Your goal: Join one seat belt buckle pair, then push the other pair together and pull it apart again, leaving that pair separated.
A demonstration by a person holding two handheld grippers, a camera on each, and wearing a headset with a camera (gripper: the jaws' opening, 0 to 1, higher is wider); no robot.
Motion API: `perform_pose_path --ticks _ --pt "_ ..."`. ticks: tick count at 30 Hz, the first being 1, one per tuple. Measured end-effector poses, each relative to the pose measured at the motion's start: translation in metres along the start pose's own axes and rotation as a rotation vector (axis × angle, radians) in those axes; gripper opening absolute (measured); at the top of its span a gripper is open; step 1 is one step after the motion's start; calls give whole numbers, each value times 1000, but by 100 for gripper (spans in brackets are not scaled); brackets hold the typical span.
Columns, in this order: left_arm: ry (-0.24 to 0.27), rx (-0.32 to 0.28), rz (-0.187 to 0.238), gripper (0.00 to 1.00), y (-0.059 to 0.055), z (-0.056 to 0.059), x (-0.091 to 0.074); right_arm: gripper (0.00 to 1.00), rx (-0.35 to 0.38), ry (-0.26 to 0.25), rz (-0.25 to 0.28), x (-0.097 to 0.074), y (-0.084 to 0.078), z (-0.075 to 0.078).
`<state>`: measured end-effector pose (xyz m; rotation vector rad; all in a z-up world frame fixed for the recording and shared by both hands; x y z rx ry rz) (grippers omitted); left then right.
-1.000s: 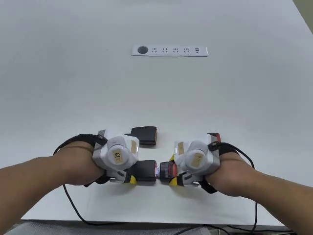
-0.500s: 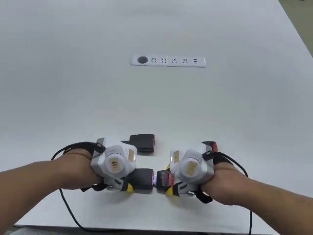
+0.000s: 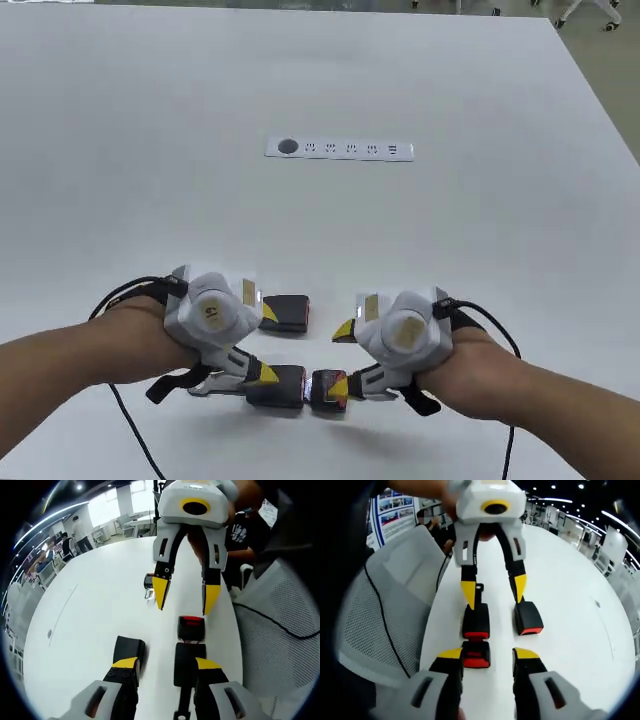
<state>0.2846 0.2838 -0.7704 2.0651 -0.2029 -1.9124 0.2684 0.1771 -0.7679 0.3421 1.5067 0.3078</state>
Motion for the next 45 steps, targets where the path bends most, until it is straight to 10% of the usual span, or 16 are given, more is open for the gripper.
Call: perform_pose_path --ticks 16,27,45 --pt "-11 24 -75 45 1 -57 30 38 50 -46 -124 -6 -85 63" --pt "-42 45 -163 41 -21 -62 53 36 65 -16 -176 10 -114 69" --pt "-67 79 -177 31 -18 -59 51 34 33 25 -187 18 -119 69"
Point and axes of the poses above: the centre of the closed fingertips' face, and the gripper's own axes: x roughly forward along the fingers, z roughly to its right, y roughly out of its top, the point moved 4 cm from there along -x, roughly backward along the fingers, and after that the axes turned 15 degrees about -z, right-handed, at the moved point
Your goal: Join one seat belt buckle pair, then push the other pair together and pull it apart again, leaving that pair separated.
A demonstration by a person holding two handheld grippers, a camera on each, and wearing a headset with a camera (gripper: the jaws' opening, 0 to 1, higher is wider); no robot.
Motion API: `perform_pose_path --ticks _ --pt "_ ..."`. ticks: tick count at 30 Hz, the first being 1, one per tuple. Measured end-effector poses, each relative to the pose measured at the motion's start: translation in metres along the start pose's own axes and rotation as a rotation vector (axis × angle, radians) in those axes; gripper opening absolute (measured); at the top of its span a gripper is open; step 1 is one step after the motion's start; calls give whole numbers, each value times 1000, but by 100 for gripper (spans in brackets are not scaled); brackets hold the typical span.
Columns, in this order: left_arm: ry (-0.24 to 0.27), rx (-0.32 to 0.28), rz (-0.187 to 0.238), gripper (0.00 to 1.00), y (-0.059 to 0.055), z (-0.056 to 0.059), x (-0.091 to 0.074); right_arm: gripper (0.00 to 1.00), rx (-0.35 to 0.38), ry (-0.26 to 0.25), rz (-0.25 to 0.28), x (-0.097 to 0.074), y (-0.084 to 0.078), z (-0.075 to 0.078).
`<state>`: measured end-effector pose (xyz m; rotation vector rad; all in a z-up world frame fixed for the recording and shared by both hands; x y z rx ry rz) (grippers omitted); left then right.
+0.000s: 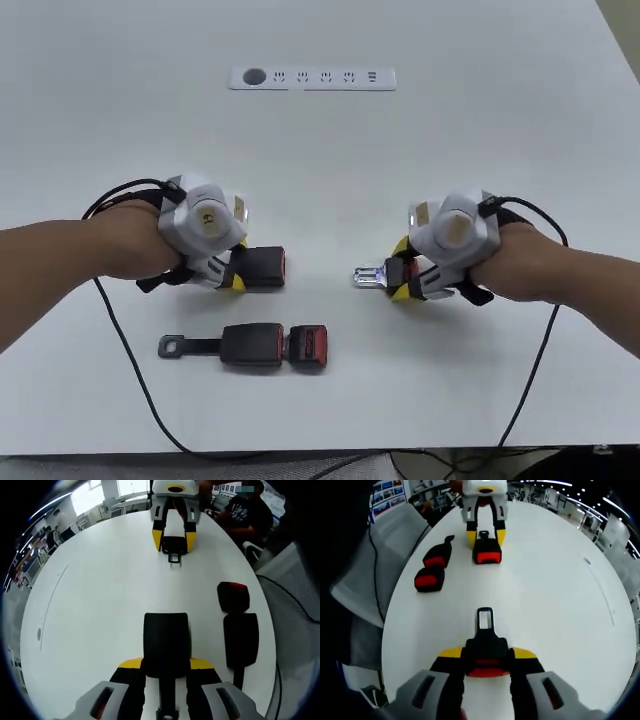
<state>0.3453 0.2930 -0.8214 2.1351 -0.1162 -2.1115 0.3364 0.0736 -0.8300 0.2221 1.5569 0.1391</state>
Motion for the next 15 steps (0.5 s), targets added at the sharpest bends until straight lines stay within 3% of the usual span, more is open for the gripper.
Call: perform_pose_path --ticks 8,15 --pt "5 -16 8 31 0 2 -1 34 56 -14 -6 3 8 1" --pt "4 -15 -9 31 0 1 0 34 30 -48 -9 9 41 2"
Point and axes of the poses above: the centre of the closed fingertips' face, and the gripper's own axes: x roughly forward along the fingers, z roughly to its right, y roughly out of its top, the point moved 4 cm from there along -x, roughly backward along the fingers, and after that the axes turned 15 degrees about -z, right-handed, at the moved point
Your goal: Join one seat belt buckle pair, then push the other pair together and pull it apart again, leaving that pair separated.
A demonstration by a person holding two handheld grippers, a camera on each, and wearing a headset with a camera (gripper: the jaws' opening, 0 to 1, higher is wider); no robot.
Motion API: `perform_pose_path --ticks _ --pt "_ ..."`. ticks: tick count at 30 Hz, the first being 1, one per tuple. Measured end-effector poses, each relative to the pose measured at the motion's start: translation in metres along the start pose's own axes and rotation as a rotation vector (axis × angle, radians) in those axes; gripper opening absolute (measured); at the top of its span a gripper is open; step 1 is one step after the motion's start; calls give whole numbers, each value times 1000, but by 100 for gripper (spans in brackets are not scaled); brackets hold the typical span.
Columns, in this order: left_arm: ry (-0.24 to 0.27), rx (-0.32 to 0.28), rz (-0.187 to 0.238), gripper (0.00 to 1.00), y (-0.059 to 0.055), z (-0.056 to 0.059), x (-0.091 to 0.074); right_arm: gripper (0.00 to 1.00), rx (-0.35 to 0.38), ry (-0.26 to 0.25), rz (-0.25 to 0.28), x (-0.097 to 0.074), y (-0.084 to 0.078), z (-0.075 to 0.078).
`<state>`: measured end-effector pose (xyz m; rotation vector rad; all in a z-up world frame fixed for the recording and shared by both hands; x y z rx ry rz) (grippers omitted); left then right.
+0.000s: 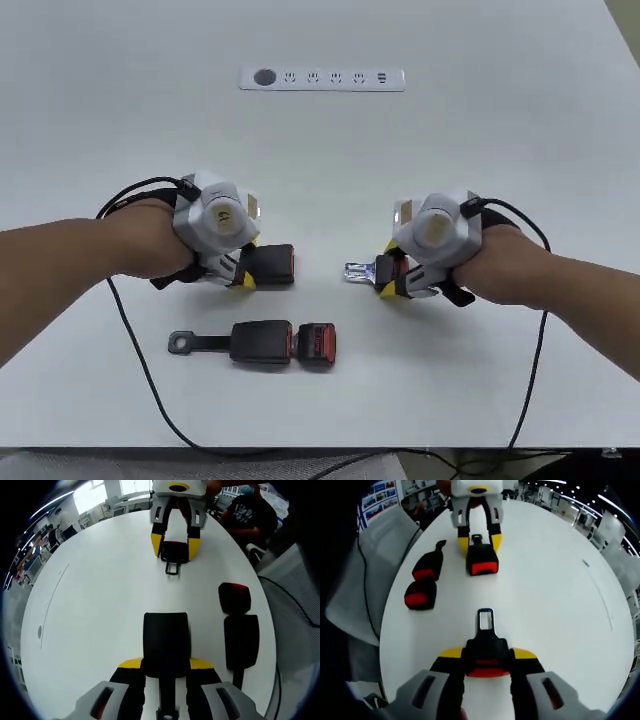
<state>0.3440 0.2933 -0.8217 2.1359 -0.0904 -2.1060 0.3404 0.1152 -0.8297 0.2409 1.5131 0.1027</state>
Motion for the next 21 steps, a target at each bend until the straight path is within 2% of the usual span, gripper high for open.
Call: perform_pose_path --ticks 9,17,21 --pt "-2 9 -5 31 0 0 1 35 -4 -4 11 10 42 0" --pt "-4 3 -14 31 -1 -2 3 35 9 5 11 14 56 4" --pt "-6 14 -29 31 1 -1 1 34 -33 -9 15 12 60 2"
Point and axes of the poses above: the centre of the closed fingertips' face, and the gripper's own axes: x roughly forward along the fingers, z roughly to its right, y roughly out of its top, the point moved 4 cm from there along -x, roughly backward along the fingers, and after that the axes turned 15 degrees about -z, right-handed, at the moved point
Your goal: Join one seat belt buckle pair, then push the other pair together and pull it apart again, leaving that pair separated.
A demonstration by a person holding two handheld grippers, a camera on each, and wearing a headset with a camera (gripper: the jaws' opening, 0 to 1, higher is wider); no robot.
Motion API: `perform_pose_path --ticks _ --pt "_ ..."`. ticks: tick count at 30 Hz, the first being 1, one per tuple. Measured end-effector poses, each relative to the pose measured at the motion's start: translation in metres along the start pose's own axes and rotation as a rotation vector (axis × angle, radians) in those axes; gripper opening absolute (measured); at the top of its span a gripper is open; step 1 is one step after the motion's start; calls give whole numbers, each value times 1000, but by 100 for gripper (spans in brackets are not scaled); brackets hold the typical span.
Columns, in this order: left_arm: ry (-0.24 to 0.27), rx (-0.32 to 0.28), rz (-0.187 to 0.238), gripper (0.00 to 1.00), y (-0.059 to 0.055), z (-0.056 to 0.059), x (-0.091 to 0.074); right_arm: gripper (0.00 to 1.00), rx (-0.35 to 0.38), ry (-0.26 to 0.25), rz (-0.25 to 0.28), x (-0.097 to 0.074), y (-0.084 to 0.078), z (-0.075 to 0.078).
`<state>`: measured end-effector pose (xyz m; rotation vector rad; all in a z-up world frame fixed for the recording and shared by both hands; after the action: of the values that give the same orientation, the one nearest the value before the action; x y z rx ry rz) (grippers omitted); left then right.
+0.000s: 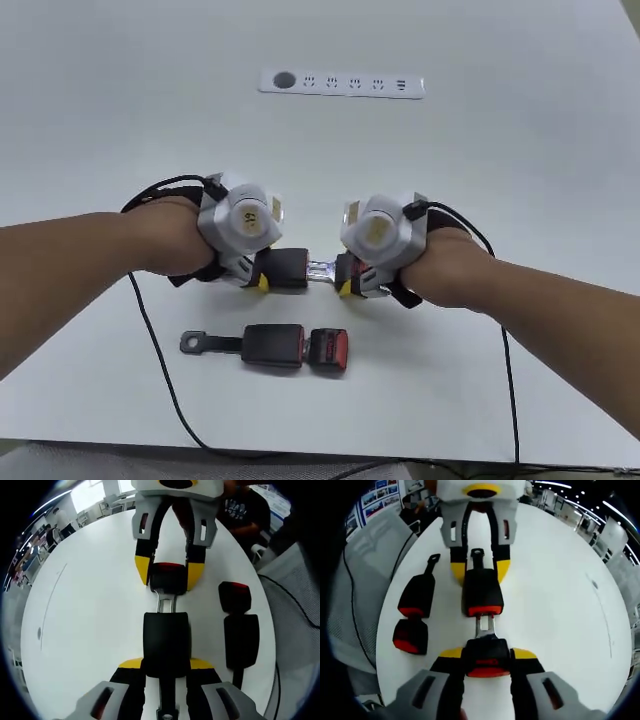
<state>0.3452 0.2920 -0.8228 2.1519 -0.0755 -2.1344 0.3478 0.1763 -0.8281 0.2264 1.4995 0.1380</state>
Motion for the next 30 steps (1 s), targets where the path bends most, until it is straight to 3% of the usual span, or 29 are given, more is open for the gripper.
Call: perform_pose_path --ticks 12,19,30 --pt "-5 43 -1 30 2 1 -2 33 -23 30 45 5 8 1" --pt "-5 29 -2 29 1 -1 -1 32 -28 35 48 10 25 2" --pt "-5 38 -23 30 3 -1 -1 33 -25 52 71 10 23 1"
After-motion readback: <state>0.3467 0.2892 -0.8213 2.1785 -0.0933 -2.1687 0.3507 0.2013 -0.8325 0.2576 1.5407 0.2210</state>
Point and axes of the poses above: the centre of the closed fingertips' face, and the gripper's own axes: x roughly forward along the fingers, z roughly to its right, y roughly out of its top, the point moved 4 cm from there along -x, roughly backward along the fingers, and after that the axes turned 15 degrees about -z, right-handed, at the moved point
